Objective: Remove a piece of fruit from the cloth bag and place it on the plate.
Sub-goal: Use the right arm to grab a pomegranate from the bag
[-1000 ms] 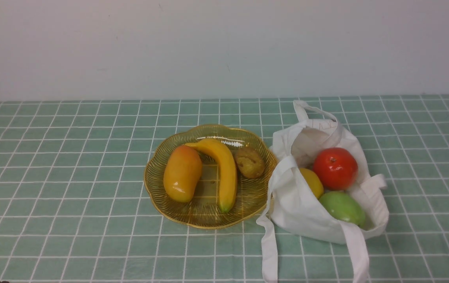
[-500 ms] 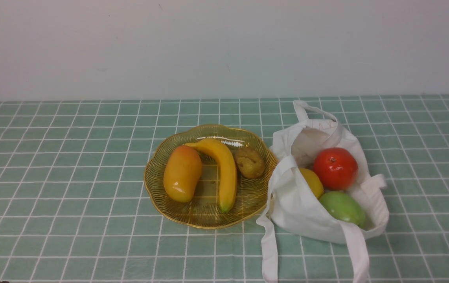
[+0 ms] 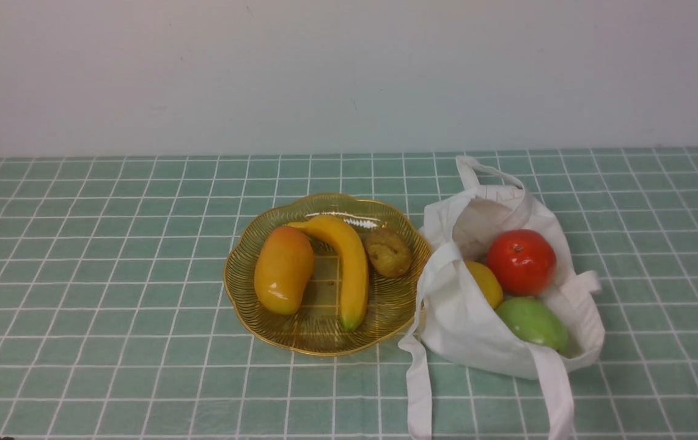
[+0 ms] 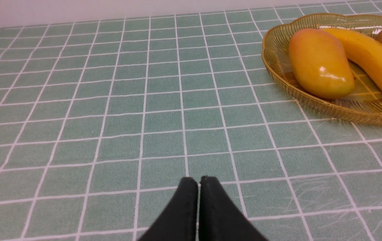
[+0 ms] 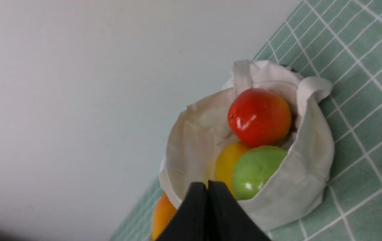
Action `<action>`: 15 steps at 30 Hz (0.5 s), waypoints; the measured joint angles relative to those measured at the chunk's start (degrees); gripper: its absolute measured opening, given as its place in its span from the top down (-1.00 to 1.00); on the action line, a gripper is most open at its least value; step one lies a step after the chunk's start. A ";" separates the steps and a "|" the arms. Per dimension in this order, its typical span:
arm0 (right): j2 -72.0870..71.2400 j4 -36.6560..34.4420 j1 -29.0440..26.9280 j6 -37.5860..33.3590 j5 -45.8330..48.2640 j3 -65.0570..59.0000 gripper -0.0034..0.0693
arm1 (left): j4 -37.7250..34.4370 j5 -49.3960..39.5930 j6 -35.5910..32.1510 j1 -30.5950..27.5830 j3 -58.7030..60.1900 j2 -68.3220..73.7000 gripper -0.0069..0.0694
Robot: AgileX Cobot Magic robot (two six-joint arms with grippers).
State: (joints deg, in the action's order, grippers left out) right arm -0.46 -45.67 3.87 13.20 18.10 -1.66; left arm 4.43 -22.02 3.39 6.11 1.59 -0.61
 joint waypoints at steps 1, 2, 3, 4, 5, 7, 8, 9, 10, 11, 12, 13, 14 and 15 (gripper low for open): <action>0.00 -2.56 0.00 -0.01 -0.14 0.00 0.95 | 0.00 0.00 0.00 0.00 0.00 0.00 0.84; 0.00 -3.93 0.00 -0.38 -0.26 0.00 0.95 | 0.00 0.00 0.00 0.00 0.00 0.00 0.84; 0.00 -4.70 0.00 -0.94 -0.34 0.00 0.95 | 0.00 0.00 0.00 0.00 0.00 0.00 0.84; 0.00 -5.48 0.00 -2.91 -0.34 0.05 0.95 | 0.00 0.00 0.00 0.00 0.00 0.00 0.84; 0.00 -5.68 0.00 -3.29 -0.34 0.06 0.95 | 0.00 0.00 0.00 0.00 0.00 0.00 0.84; 0.00 -5.83 0.00 -7.41 0.30 1.41 0.95 | 0.00 0.00 0.00 0.00 0.00 0.00 0.84; 0.00 -5.65 0.00 -11.06 0.40 3.58 0.95 | 0.00 0.00 0.00 0.00 0.00 0.00 0.84; 0.16 -4.65 0.00 -16.33 0.34 8.07 0.95 | 0.00 0.00 0.00 0.00 0.00 0.00 0.84; 0.36 -4.47 0.00 -17.59 0.34 8.62 0.95 | 0.00 0.00 0.00 0.00 0.00 0.00 0.84; 1.12 -3.64 0.00 -19.91 0.40 10.86 0.95 | 0.00 0.00 0.00 0.00 0.00 0.00 0.84; 3.61 -2.00 0.00 -23.44 0.79 14.67 0.95 | 0.00 0.00 0.00 0.00 0.00 0.00 0.84; 4.06 -1.74 0.00 -23.44 0.79 15.19 0.95 | 0.00 0.00 0.00 0.00 0.00 0.00 0.84; 7.93 0.40 0.00 -25.19 2.19 18.60 0.95 | 0.00 0.00 0.00 0.00 0.00 0.00 0.84; 10.50 1.72 0.00 -25.82 3.00 20.34 0.95 | 0.00 0.00 0.00 0.00 0.00 0.00 0.84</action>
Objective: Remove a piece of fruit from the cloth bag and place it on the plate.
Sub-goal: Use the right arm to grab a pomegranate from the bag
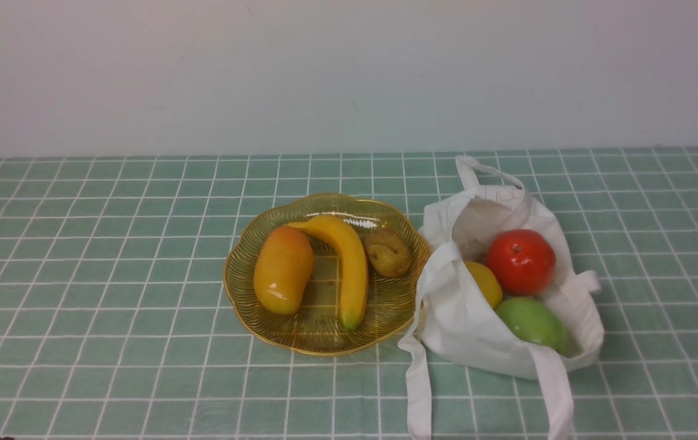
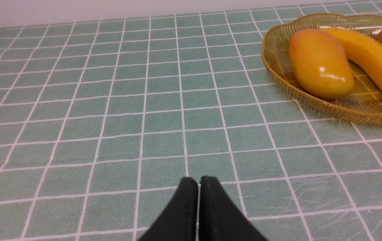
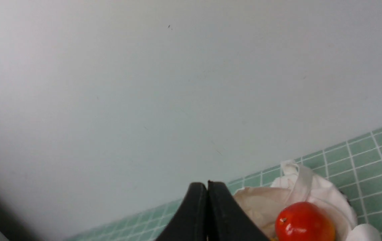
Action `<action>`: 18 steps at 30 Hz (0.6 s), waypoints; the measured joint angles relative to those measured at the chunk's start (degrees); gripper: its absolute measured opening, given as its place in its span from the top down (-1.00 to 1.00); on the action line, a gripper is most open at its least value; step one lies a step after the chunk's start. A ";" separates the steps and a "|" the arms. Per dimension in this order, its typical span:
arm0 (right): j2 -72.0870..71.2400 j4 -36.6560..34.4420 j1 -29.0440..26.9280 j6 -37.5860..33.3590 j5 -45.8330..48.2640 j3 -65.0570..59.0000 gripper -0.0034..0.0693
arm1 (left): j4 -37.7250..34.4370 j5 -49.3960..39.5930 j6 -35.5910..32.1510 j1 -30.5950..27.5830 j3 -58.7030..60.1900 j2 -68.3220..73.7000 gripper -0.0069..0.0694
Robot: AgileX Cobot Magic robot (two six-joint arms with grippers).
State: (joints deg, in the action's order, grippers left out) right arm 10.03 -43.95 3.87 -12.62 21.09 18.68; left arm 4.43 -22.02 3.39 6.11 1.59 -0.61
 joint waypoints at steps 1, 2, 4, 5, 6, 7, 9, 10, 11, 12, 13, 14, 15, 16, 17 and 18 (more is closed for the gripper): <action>3.54 1.74 0.00 -0.41 1.58 1.90 0.95 | 0.00 0.00 0.00 0.00 0.00 0.00 0.84; 8.91 4.07 0.00 -0.72 3.99 4.07 0.95 | 0.00 0.00 0.00 0.00 0.00 0.00 0.84; 15.49 6.38 0.00 -0.81 6.65 6.12 0.95 | 0.00 0.00 0.00 0.00 0.00 0.00 0.84; 20.66 7.16 0.00 -0.85 7.88 7.05 0.95 | 0.00 0.00 0.00 0.00 0.00 0.00 0.84; 24.15 7.69 0.00 -0.85 8.30 7.77 0.95 | 0.00 0.00 0.00 0.00 0.00 0.00 0.84; 29.47 8.12 0.00 -1.26 8.89 8.98 0.95 | 0.00 0.00 0.00 0.00 0.00 0.00 0.84; 36.43 8.45 0.00 -2.96 9.23 10.90 0.95 | 0.00 0.00 0.00 0.00 0.00 0.00 0.84; 41.53 8.50 0.00 -4.70 9.28 12.57 0.95 | 0.00 0.00 0.00 0.00 0.00 0.00 0.84; 44.86 8.50 0.00 -5.86 9.28 13.80 0.94 | 0.00 0.00 0.00 0.00 0.00 0.00 0.84; 47.31 8.43 0.00 -6.66 9.28 14.75 0.93 | 0.00 0.00 0.00 0.00 0.00 0.00 0.84; 52.03 7.70 0.07 -8.47 9.28 17.08 0.91 | 0.00 0.00 0.00 0.00 0.00 0.00 0.84; 53.56 7.37 0.07 -8.74 9.21 17.43 0.89 | 0.00 0.00 0.00 0.00 0.00 0.00 0.84; 59.45 6.15 0.96 -10.99 9.21 20.38 0.82 | 0.00 0.00 0.00 0.00 0.00 0.00 0.84; 62.28 5.80 1.90 -12.36 9.21 21.96 0.77 | 0.00 0.00 0.00 0.00 0.00 0.00 0.84; 65.68 5.54 3.02 -14.09 9.39 24.08 0.70 | 0.00 0.00 0.00 0.00 0.00 0.00 0.84; 68.92 5.28 4.09 -15.56 9.70 26.31 0.62 | 0.00 0.00 0.00 0.00 0.00 0.00 0.84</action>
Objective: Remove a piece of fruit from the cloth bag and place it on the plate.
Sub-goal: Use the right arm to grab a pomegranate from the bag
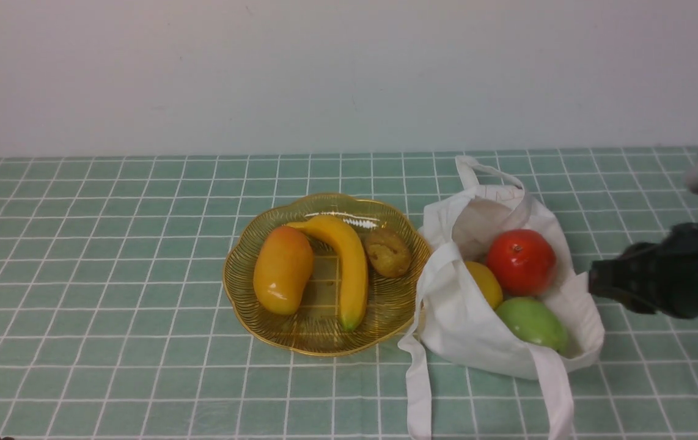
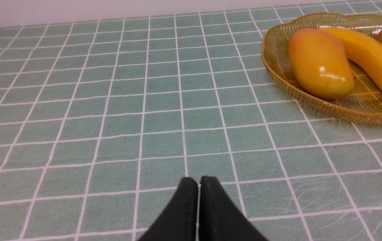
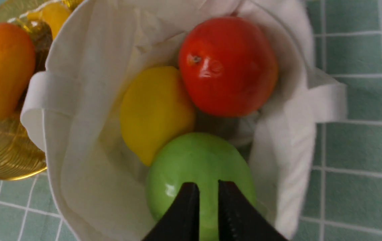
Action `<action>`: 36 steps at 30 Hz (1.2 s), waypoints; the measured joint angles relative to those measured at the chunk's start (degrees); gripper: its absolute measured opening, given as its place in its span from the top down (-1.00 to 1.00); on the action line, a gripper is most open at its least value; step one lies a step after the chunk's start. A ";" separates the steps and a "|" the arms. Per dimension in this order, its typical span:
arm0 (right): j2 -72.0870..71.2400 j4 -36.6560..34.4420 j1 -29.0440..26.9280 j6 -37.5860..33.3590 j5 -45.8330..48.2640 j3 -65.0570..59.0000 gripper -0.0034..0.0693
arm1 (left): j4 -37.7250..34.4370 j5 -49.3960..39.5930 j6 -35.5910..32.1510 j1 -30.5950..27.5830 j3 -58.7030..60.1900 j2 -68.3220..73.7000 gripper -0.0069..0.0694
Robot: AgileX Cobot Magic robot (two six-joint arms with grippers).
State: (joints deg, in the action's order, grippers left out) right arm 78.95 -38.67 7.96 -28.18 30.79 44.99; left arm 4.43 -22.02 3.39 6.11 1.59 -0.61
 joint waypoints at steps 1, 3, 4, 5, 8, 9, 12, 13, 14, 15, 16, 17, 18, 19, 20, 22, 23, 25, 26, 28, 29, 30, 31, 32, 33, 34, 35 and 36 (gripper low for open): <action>1.87 -0.14 0.37 -0.67 0.25 1.35 0.56 | 0.00 0.00 0.00 0.00 0.00 0.00 0.84; 8.46 -0.34 1.81 -1.68 1.73 6.86 0.32 | 0.00 0.00 0.00 0.00 0.00 0.00 0.84; 10.33 -0.34 1.95 -1.69 2.41 8.65 0.23 | 0.00 0.00 0.00 0.00 0.00 0.00 0.84; 11.18 -0.19 1.96 -1.69 2.68 9.96 0.16 | 0.00 0.00 0.00 0.00 0.00 0.00 0.84; 16.52 2.54 2.00 -1.69 3.89 16.16 -0.20 | 0.00 0.00 0.00 0.00 0.00 0.00 0.84; 17.49 3.38 2.00 -1.54 3.97 17.34 -0.32 | 0.00 0.00 0.00 0.00 0.00 0.00 0.84; 19.53 6.54 2.07 1.53 3.38 20.48 -0.65 | 0.00 0.00 0.00 0.00 0.00 0.00 0.84; 19.91 7.24 2.07 2.73 3.23 20.95 -0.72 | 0.00 0.00 0.00 0.00 0.00 0.00 0.84; 20.43 8.13 2.07 4.12 3.07 21.39 -0.80 | 0.00 0.00 0.00 0.00 0.00 0.00 0.84; 20.88 8.88 2.07 5.12 2.93 21.57 -0.85 | 0.00 0.00 0.00 0.00 0.00 0.00 0.84; 21.36 9.72 2.07 6.04 2.88 21.64 -0.89 | 0.00 0.00 0.00 0.00 0.00 0.00 0.84; 22.02 10.83 2.07 7.17 2.87 21.76 -0.94 | 0.00 0.00 0.00 0.00 0.00 0.00 0.84; 22.75 11.78 2.07 8.40 2.74 21.76 -0.96 | 0.00 0.00 0.00 0.00 0.00 0.00 0.84; 23.52 12.68 2.07 9.59 2.57 21.76 -0.98 | 0.00 0.00 0.00 0.00 0.00 0.00 0.84; 24.28 13.36 2.07 10.66 2.37 21.76 -0.99 | 0.00 0.00 0.00 0.00 0.00 0.00 0.84; 25.82 13.94 2.07 12.61 1.98 21.82 -0.99 | 0.00 0.00 0.00 0.00 0.00 0.00 0.84; 26.25 13.94 2.07 13.10 1.77 21.86 -0.99 | 0.00 0.00 0.00 0.00 0.00 0.00 0.84; 27.22 13.94 2.07 13.66 1.47 21.86 -0.99 | 0.00 0.00 0.00 0.00 0.00 0.00 0.84; 28.18 13.83 2.07 13.89 1.35 21.86 -0.99 | 0.00 0.00 0.00 0.00 0.00 0.00 0.84; 28.67 13.61 2.07 13.89 0.96 21.92 -0.99 | 0.00 0.00 0.00 0.00 0.00 0.00 0.84; 28.67 13.49 2.07 13.81 0.83 21.97 -0.98 | 0.00 0.00 0.00 0.00 0.00 0.00 0.84; 28.67 13.48 2.07 13.42 0.82 21.97 -0.95 | 0.00 0.00 0.00 0.00 0.00 0.00 0.84; 28.67 13.48 2.07 13.17 0.82 21.97 -0.91 | 0.00 0.00 0.00 0.00 0.00 0.00 0.84; 28.67 13.48 2.07 13.06 0.82 21.97 -0.86 | 0.00 0.00 0.00 0.00 0.00 0.00 0.84; 28.67 13.55 2.07 13.01 0.88 21.97 -0.81 | 0.00 0.00 0.00 0.00 0.00 0.00 0.84; 28.57 13.78 2.07 13.01 1.09 21.97 -0.77 | 0.00 0.00 0.00 0.00 0.00 0.00 0.84; 28.33 14.13 2.07 13.01 1.37 21.97 -0.77 | 0.00 0.00 0.00 0.00 0.00 0.00 0.84; 27.91 14.72 2.07 13.01 1.70 21.97 -0.77 | 0.00 0.00 0.00 0.00 0.00 0.00 0.84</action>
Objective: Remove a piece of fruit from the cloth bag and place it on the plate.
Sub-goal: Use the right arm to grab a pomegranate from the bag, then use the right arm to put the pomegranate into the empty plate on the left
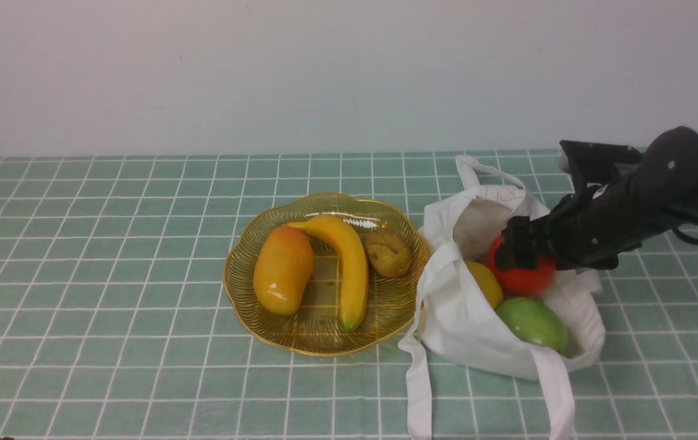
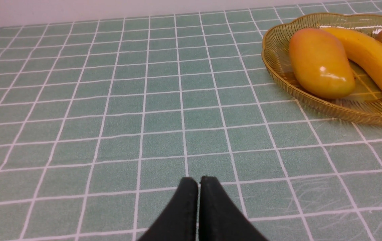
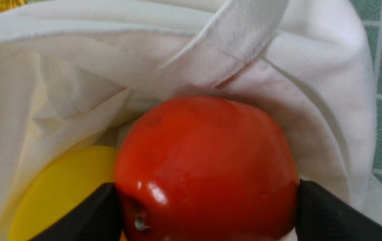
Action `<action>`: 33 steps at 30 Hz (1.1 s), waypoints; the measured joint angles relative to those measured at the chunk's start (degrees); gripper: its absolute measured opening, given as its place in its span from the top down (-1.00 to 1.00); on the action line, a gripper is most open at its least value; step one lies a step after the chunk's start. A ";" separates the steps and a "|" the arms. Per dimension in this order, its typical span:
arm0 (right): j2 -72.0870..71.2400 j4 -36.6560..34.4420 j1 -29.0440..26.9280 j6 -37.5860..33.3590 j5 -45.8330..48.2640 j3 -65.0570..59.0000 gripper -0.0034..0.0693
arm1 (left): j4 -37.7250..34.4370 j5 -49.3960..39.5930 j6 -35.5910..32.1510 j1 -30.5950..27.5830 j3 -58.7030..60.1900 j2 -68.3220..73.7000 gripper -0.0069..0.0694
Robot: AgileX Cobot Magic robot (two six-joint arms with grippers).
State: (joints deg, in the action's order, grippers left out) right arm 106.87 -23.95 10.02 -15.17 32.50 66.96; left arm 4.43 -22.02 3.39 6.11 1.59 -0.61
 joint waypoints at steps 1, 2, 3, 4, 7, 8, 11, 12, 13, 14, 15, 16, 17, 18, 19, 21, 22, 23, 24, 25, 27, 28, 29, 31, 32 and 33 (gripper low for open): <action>-0.62 0.84 0.00 0.00 0.61 0.00 -0.77 | 0.00 0.00 0.00 0.00 0.00 0.00 0.84; -1.46 1.54 0.00 0.00 1.03 0.00 -0.77 | 0.00 0.00 0.00 0.00 0.00 0.00 0.84; -2.55 2.21 0.00 0.00 1.41 0.00 -0.77 | 0.00 0.00 0.00 0.00 0.00 0.00 0.84; -3.60 2.80 0.00 0.00 1.60 0.00 -0.77 | 0.00 0.00 0.00 0.00 0.00 0.00 0.84; -7.95 4.62 0.00 0.56 2.82 0.00 -0.77 | 0.00 0.00 0.00 0.00 0.00 0.00 0.84; -9.84 5.30 0.00 1.07 3.93 0.00 -0.77 | 0.00 0.00 0.00 0.00 0.00 0.00 0.84; -15.53 6.69 0.00 2.95 9.35 0.00 -0.77 | 0.00 0.00 0.00 0.00 0.00 0.00 0.84; -17.30 6.89 0.00 3.59 11.51 0.00 -0.77 | 0.00 0.00 0.00 0.00 0.00 0.00 0.84; -18.94 6.75 0.00 3.97 13.34 0.00 -0.77 | 0.00 0.00 0.00 0.00 0.00 0.00 0.84; -20.16 6.21 0.06 4.05 14.52 0.00 -0.77 | 0.00 0.00 0.00 0.00 0.00 0.00 0.84; -21.53 4.88 0.24 3.72 15.03 0.00 -0.77 | 0.00 0.00 0.00 0.00 0.00 0.00 0.84; -22.43 2.84 0.58 2.50 14.95 0.00 -0.77 | 0.00 0.00 0.00 0.00 0.00 0.00 0.84; -23.43 0.23 1.50 0.51 14.46 0.00 -0.77 | 0.00 0.00 0.00 0.00 0.00 0.00 0.84; -23.83 -3.07 2.69 -1.97 13.60 0.00 -0.77 | 0.00 0.00 0.00 0.00 0.00 0.00 0.84; -23.91 -6.93 4.22 -4.79 12.26 0.00 -0.77 | 0.00 0.00 0.00 0.00 0.00 0.00 0.84; -23.16 -14.02 7.21 -10.75 9.60 0.00 -0.77 | 0.00 0.00 0.00 0.00 0.00 0.00 0.84; -21.87 -18.96 10.12 -15.86 7.10 0.00 -0.77 | 0.00 0.00 0.00 0.00 0.00 0.00 0.84; -20.58 -22.00 12.21 -19.44 5.27 0.00 -0.77 | 0.00 0.00 0.00 0.00 0.00 0.00 0.84; -20.28 -22.59 13.03 -20.85 4.53 0.00 -0.77 | 0.00 0.00 0.00 0.00 0.00 0.00 0.84; -19.02 -24.73 14.24 -22.91 3.37 0.00 -0.77 | 0.00 0.00 0.00 0.00 0.00 0.00 0.84; -14.22 -31.20 18.71 -30.87 -2.16 0.00 -0.77 | 0.00 0.00 0.00 0.00 0.00 0.00 0.84; -13.03 -32.68 19.84 -33.08 -3.85 0.00 -0.77 | 0.00 0.00 0.00 0.00 0.00 0.00 0.84; -10.73 -35.62 21.26 -35.67 -5.93 0.00 -0.77 | 0.00 0.00 0.00 0.00 0.00 0.00 0.84; -7.48 -40.09 22.71 -40.27 -9.76 0.00 -0.77 | 0.00 0.00 0.00 0.00 0.00 0.00 0.84; -5.86 -42.60 23.09 -41.84 -11.13 0.00 -0.77 | 0.00 0.00 0.00 0.00 0.00 0.00 0.84; -4.40 -45.03 23.29 -43.57 -12.58 0.00 -0.78 | 0.00 0.00 0.00 0.00 0.00 0.00 0.84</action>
State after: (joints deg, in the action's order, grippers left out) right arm 102.47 -68.98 33.31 -58.74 19.92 66.96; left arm 4.43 -22.02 3.39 6.11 1.59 -0.61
